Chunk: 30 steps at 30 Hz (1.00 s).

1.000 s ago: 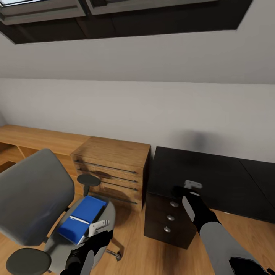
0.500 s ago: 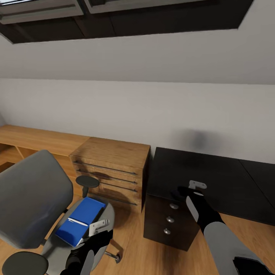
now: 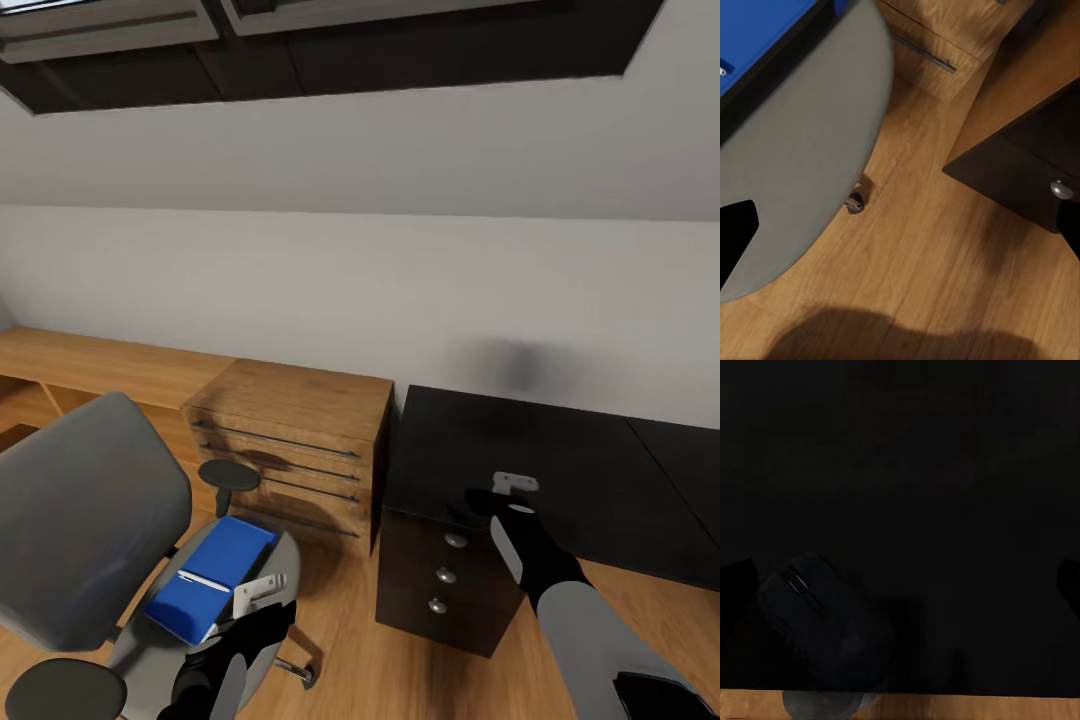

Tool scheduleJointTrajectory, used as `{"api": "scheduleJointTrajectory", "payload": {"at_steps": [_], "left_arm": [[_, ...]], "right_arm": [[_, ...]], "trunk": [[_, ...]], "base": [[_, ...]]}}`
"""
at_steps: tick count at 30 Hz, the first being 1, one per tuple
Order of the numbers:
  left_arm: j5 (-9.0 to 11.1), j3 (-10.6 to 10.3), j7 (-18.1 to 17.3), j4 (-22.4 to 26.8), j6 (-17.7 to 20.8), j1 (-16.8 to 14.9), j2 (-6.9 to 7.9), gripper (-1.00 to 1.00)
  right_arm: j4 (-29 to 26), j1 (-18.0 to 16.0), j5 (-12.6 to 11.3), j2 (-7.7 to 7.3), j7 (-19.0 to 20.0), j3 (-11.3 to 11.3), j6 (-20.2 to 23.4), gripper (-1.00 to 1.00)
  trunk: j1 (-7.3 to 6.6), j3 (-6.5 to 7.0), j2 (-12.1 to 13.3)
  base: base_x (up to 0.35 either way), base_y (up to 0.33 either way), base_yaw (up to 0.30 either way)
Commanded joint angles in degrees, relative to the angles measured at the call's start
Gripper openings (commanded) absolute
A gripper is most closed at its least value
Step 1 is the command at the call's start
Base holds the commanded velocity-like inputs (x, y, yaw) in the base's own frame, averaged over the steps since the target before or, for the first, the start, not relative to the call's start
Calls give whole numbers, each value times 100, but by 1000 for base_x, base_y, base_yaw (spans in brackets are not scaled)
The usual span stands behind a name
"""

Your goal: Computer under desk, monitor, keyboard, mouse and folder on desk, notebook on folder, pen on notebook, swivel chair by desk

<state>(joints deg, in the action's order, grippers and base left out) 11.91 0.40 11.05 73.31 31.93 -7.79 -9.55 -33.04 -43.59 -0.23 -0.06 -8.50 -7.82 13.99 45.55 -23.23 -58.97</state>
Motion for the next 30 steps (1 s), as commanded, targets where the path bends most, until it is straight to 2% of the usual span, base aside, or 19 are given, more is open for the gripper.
{"api": "scheduleJointTrajectory", "payload": {"at_steps": [1,11,15,19,27,30], "left_arm": [[62,4,38,8,24,-3,-3,100],[66,4,38,8,24,-3,-3,100],[66,4,40,8,24,-3,-3,100],[66,4,41,12,24,-3,-3,100],[66,10,38,21,30,-3,-3,100],[68,12,38,43,35,-3,-3,100]], "right_arm": [[-6,-2,16,-2,42,-1,34,100],[11,2,154,-36,457,22,34,100],[9,6,401,-28,503,48,34,100],[12,8,545,-11,513,64,34,100],[2,8,626,21,512,82,36,100],[-2,8,630,78,505,85,40,100]], "trunk": [[0,-7,-5],[0,-7,-5],[0,-7,-5],[0,-7,-5],[0,-7,-5],[0,-7,-5]], "base": [[0,0,0],[0,0,0],[0,0,0],[0,0,0],[0,0,0],[0,0,0]]}}
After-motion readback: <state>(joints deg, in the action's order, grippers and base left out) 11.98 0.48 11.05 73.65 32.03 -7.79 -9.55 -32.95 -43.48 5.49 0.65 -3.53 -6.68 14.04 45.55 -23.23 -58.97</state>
